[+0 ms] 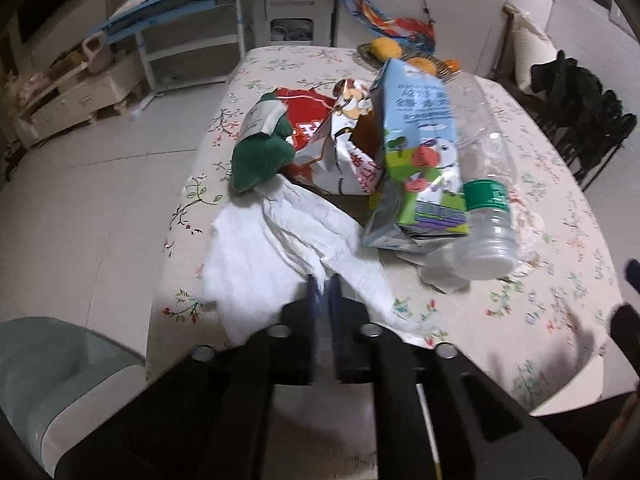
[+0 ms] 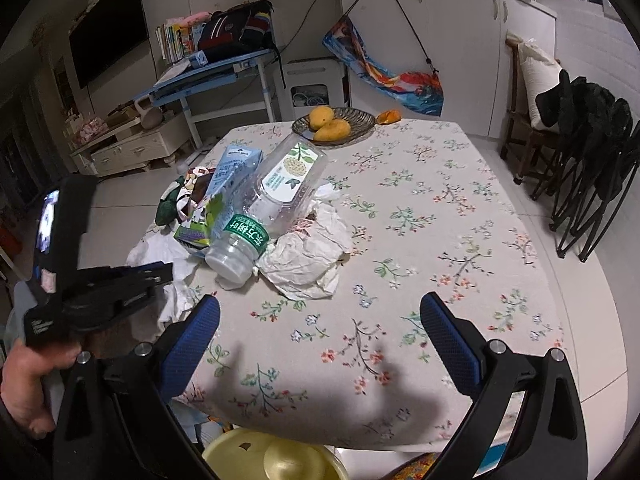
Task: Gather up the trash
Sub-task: 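Grasp the white tissue with the left gripper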
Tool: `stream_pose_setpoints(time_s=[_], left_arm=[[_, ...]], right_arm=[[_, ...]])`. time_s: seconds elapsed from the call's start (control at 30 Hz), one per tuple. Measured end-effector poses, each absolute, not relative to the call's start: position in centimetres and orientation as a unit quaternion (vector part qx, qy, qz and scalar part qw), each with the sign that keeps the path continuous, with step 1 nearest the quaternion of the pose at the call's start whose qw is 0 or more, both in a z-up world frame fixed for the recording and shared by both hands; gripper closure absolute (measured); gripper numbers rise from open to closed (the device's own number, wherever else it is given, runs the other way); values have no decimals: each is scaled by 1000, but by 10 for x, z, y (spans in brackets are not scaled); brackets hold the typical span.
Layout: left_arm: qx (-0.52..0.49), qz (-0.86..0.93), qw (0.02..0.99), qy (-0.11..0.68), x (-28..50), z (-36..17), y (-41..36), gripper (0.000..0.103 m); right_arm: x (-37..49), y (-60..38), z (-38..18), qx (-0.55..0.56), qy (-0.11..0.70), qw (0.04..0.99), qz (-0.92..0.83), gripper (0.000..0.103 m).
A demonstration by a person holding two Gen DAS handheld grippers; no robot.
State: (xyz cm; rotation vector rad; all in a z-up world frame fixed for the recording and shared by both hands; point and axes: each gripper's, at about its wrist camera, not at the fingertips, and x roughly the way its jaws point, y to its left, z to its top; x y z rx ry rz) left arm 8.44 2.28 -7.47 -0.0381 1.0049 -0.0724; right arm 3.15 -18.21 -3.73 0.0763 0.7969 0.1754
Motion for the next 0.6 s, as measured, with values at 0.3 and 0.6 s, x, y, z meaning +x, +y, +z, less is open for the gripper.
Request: stream_pose_setpoints(time_s=[0.3,0.6], left_arm=[[-80,-57,890,444,35,-41,57,100],[-102,-48,897,427,16,-32,78,100]], right_arm=[[40,-153,-12,48,349,924,149,7],[77,-110,-9,88,368,905,195,15]])
